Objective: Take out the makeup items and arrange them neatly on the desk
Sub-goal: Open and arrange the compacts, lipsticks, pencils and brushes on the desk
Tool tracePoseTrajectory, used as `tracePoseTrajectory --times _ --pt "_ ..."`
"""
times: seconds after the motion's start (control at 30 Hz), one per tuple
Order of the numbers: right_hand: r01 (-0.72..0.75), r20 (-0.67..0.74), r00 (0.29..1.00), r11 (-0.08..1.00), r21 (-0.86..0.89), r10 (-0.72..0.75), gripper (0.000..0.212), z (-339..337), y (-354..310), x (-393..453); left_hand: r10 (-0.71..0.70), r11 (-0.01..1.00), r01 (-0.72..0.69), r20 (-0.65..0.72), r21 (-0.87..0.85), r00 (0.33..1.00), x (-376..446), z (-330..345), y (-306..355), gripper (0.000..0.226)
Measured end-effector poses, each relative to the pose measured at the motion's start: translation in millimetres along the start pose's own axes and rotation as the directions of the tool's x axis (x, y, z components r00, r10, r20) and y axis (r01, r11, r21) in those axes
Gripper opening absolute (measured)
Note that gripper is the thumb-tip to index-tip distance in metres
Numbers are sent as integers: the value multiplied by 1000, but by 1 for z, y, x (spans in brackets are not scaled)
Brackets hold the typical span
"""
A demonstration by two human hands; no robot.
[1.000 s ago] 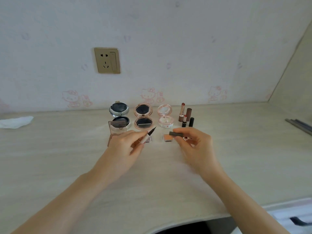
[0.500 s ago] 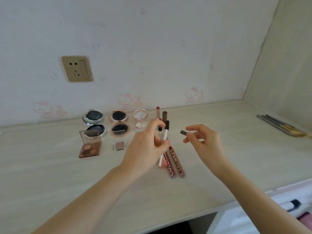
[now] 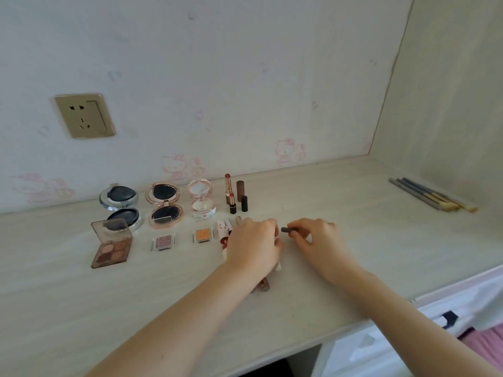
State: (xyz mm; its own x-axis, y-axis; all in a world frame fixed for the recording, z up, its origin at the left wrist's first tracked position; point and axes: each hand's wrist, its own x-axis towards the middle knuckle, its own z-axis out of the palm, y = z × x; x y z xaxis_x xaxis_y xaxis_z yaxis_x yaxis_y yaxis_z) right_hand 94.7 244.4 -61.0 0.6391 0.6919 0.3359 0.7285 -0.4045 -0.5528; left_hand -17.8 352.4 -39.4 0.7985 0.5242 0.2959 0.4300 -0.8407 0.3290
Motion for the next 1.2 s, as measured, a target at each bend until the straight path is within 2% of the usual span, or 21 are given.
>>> tracePoseTrajectory --times 0.2,0.3,0.5,0.67,0.77,1.03,1.2 --pt "223 -46 970 951 -216 -238 17 5 -3 -6 64 987 -63 -6 146 998 4 4 2 18" --pt "265 -72 954 929 -257 -291 10 5 -4 -8 76 978 -78 21 191 997 7 5 2 18" --pt "277 -41 954 927 -253 -297 13 2 -7 -12 156 968 -158 28 194 987 1 1 -3 28" --pt "293 68 956 918 -265 -286 28 -1 -2 -21 207 966 -215 69 147 976 -24 -6 -11 39" --pt "301 79 954 917 -261 -290 30 -4 -2 -27 237 960 -247 90 134 967 -35 -6 -13 47" --pt "321 119 946 916 -242 -301 32 -6 -6 -27 234 965 -237 44 115 971 -31 -4 -12 35" --pt "308 128 950 923 -230 -285 33 -2 -10 -19 211 967 -215 45 135 976 -27 -6 -14 35"
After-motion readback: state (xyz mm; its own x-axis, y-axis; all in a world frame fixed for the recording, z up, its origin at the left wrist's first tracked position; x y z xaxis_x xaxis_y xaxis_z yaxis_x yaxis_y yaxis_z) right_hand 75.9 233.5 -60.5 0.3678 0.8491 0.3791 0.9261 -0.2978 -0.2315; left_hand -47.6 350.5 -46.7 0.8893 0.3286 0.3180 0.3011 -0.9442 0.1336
